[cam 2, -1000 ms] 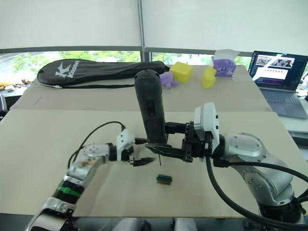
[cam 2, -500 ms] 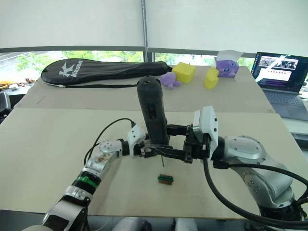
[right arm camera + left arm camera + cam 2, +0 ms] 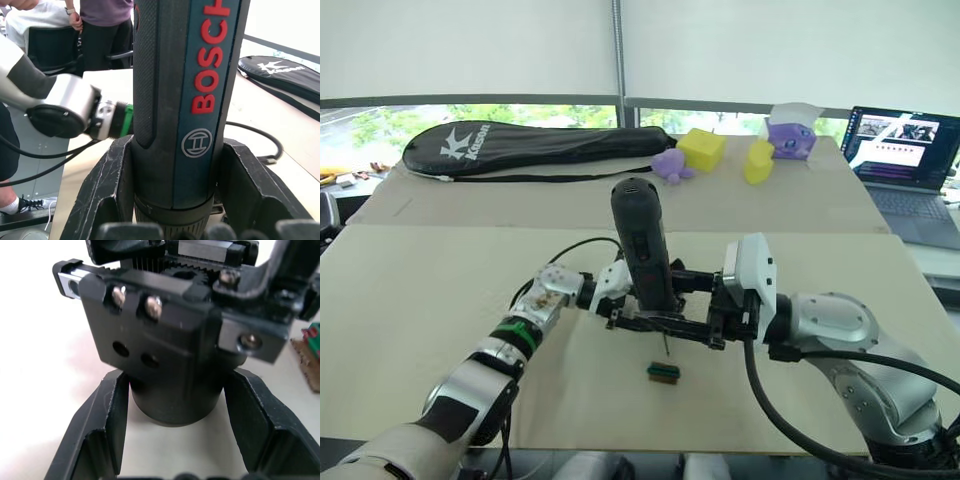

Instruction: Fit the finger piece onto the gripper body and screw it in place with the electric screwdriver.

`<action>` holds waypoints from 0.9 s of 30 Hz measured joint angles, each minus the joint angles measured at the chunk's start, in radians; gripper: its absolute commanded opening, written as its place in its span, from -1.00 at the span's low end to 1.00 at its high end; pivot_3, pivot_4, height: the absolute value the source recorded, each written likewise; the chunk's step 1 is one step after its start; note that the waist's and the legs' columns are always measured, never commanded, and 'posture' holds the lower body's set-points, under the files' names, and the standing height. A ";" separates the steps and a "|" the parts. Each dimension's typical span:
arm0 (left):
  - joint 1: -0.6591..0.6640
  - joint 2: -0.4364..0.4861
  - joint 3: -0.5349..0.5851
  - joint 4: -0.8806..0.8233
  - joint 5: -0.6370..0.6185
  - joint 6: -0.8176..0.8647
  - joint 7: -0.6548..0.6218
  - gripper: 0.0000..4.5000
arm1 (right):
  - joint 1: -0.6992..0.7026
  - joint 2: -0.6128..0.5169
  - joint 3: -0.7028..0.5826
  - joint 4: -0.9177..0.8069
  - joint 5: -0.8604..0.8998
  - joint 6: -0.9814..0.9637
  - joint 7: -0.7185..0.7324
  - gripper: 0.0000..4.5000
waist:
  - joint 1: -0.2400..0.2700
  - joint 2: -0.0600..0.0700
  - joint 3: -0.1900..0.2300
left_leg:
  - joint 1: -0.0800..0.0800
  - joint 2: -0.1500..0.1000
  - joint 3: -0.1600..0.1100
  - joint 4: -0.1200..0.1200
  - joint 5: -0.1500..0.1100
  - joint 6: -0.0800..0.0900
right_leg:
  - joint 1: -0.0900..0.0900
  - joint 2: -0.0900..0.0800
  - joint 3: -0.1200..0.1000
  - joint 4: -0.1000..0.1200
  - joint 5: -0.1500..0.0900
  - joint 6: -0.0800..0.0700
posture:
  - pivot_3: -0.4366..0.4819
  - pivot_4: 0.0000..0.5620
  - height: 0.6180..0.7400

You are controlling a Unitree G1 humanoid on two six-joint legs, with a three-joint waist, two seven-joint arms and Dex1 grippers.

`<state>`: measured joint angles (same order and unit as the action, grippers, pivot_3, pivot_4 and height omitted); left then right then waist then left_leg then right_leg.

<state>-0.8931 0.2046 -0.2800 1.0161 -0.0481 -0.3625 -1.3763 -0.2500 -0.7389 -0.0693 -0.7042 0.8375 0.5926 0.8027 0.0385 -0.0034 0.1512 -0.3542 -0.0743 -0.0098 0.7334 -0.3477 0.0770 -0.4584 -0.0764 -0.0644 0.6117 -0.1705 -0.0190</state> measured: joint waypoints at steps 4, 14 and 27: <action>-0.012 -0.012 0.014 0.052 0.012 -0.010 0.020 0.86 | 0.001 0.000 -0.004 -0.003 0.001 0.000 -0.003 -0.13 | 0.000 0.000 0.000 | 0.000 0.000 0.000 0.001 0.000 0.001 | 0.000 0.000 0.000 0.000 0.000 0.000 | -0.05 -0.47 1.00; 0.172 -0.018 0.105 -0.200 -0.036 0.121 0.143 1.00 | -0.021 -0.005 -0.023 -0.007 0.011 0.000 -0.004 -0.13 | 0.001 0.000 0.000 | 0.000 0.000 0.000 0.001 -0.001 0.001 | 0.000 0.000 0.001 0.000 0.000 0.000 | -0.05 -0.47 1.00; 0.334 -0.030 0.060 -0.508 -0.045 0.298 0.260 1.00 | -0.090 -0.002 -0.017 0.049 0.010 0.000 0.047 -0.13 | 0.001 0.000 0.000 | 0.001 0.000 0.000 0.001 -0.001 0.001 | 0.000 0.000 0.001 0.000 0.000 0.000 | -0.05 -0.47 1.00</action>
<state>-0.5592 0.1748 -0.2201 0.5080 -0.0934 -0.0645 -1.1164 -0.3403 -0.7406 -0.0861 -0.6555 0.8475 0.5930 0.8497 0.0395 -0.0033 0.1512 -0.3537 -0.0742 -0.0102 0.7342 -0.3483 0.0782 -0.4581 -0.0767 -0.0633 0.6117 -0.1703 -0.0185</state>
